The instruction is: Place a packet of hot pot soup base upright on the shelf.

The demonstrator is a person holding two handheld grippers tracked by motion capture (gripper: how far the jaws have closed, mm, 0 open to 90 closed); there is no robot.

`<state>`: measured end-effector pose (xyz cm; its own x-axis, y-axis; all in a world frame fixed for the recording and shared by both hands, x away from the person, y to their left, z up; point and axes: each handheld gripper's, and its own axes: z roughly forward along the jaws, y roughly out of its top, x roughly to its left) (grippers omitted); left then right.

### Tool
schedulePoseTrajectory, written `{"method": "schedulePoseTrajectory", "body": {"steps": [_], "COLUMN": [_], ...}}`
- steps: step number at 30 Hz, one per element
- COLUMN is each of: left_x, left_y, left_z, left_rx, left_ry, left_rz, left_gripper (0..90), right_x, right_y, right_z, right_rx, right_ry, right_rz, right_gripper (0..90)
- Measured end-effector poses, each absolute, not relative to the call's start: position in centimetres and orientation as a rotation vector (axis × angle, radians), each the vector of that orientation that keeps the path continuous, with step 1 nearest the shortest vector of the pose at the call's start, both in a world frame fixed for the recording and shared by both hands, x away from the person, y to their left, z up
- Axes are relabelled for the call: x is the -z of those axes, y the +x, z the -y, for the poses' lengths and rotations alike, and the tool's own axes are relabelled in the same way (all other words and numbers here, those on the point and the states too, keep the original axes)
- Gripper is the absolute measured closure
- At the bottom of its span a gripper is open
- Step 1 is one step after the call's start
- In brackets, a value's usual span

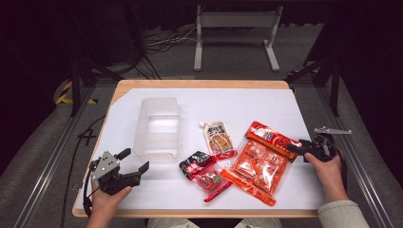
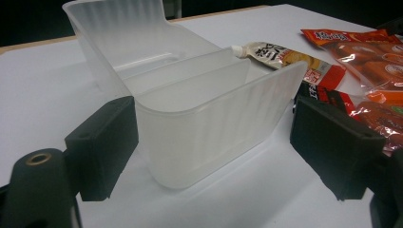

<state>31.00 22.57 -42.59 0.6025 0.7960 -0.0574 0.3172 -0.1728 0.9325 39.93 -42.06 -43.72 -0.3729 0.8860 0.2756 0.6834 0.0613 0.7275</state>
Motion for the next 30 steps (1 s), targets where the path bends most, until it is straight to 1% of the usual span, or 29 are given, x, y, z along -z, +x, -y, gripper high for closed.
{"method": "schedulePoseTrajectory", "body": {"steps": [8, 10, 16, 19, 21, 22, 26, 29, 30], "left_x": [42.6, 42.6, 42.6, 42.6, 42.6, 42.6, 42.6, 42.7, 42.7], "left_y": [31.0, 31.0, 31.0, 30.9, 30.9, 30.9, 30.8, 30.8, 30.8], "left_z": [-22.5, -22.5, -22.5, -22.5, -22.6, -22.6, -22.6, -22.6, -22.6], "left_rx": [-0.555, -0.554, -0.553, -0.551, -0.558, -0.558, -0.558, -0.558, -0.557], "left_ry": [1.756, 1.757, 1.759, 1.756, 1.757, 1.757, 1.76, 1.759, 1.757], "left_rz": [-0.915, -0.914, -0.91, -0.917, -0.913, -0.913, -0.915, -0.918, -0.919], "left_gripper": [17.3, 17.3, 17.3, 17.3, 17.3, 17.3, 17.3, 17.4, 17.4], "right_x": [42.7, 42.7, 42.9, 43.1, 43.3, 43.3, 43.7, 43.3, 43.3], "right_y": [39.2, 39.2, 39.4, 39.5, 39.7, 39.7, 40.2, 40.0, 40.0], "right_z": [41.9, 41.8, 41.2, 41.1, 40.9, 40.9, 40.9, 41.3, 41.3], "right_rx": [-1.316, -1.362, -1.375, -1.377, -1.351, -1.351, -1.334, -1.413, -1.431], "right_ry": [1.506, 1.484, 1.442, 1.427, 1.411, 1.411, 1.408, 1.371, 1.352], "right_rz": [-2.087, -2.112, -2.165, -2.167, -2.175, -2.175, -2.195, -2.253, -2.276], "right_gripper": [39.5, 43.4, 44.1, 46.5, 50.3, 50.3, 60.1, 70.6, 69.5]}}
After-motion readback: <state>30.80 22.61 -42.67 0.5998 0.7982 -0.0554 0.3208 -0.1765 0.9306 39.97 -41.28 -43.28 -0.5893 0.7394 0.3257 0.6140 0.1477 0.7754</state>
